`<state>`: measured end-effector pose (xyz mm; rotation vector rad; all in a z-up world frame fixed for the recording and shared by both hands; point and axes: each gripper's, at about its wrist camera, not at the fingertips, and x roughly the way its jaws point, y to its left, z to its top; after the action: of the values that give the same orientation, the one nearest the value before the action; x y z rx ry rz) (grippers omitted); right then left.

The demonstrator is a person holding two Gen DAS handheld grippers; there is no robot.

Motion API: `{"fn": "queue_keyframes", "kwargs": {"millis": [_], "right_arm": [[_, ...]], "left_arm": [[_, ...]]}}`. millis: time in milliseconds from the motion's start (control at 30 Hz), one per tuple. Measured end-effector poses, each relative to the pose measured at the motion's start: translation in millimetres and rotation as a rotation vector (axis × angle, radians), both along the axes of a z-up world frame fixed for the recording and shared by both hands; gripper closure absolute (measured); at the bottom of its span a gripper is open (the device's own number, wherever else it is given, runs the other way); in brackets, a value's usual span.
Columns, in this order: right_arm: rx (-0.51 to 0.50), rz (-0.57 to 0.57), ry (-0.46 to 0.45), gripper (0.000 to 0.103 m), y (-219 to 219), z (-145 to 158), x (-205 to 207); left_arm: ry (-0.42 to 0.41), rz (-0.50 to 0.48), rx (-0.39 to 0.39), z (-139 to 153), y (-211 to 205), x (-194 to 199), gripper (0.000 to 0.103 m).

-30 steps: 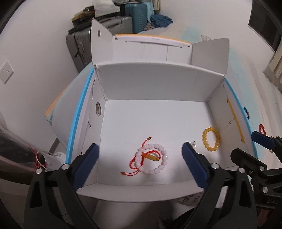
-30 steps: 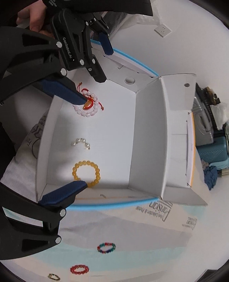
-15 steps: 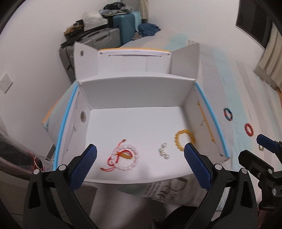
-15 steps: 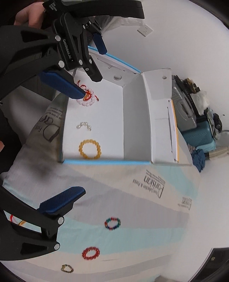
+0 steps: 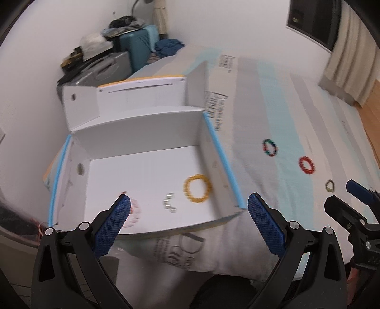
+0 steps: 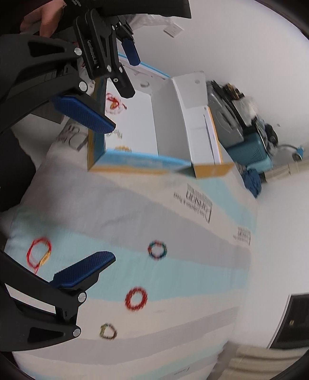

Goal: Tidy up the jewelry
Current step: 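Move both tools out over the bed toward the remaining bracelets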

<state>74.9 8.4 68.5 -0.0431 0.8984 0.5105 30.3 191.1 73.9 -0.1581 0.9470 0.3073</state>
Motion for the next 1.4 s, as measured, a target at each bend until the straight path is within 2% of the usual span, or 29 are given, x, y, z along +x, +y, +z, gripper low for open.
{"fn": "queue_keyframes", "kwargs": {"millis": [400, 700, 967, 1400], "right_arm": [[0.008, -0.178, -0.024, 0.008, -124, 12, 1], [-0.014, -0.287, 0.000, 0.007, -191, -3, 17], [-0.032, -0.327, 0.002, 0.008, -215, -25, 46], [-0.124, -0.352, 0.105, 0.008, -221, -96, 137]], "left_arm": [[-0.008, -0.140, -0.015, 4, -89, 32, 0.006], [-0.004, -0.204, -0.038, -11, -133, 65, 0.006], [0.026, -0.266, -0.033, -43, -155, 113, 0.006], [0.080, -0.340, -0.046, -102, -163, 211, 0.006]]}}
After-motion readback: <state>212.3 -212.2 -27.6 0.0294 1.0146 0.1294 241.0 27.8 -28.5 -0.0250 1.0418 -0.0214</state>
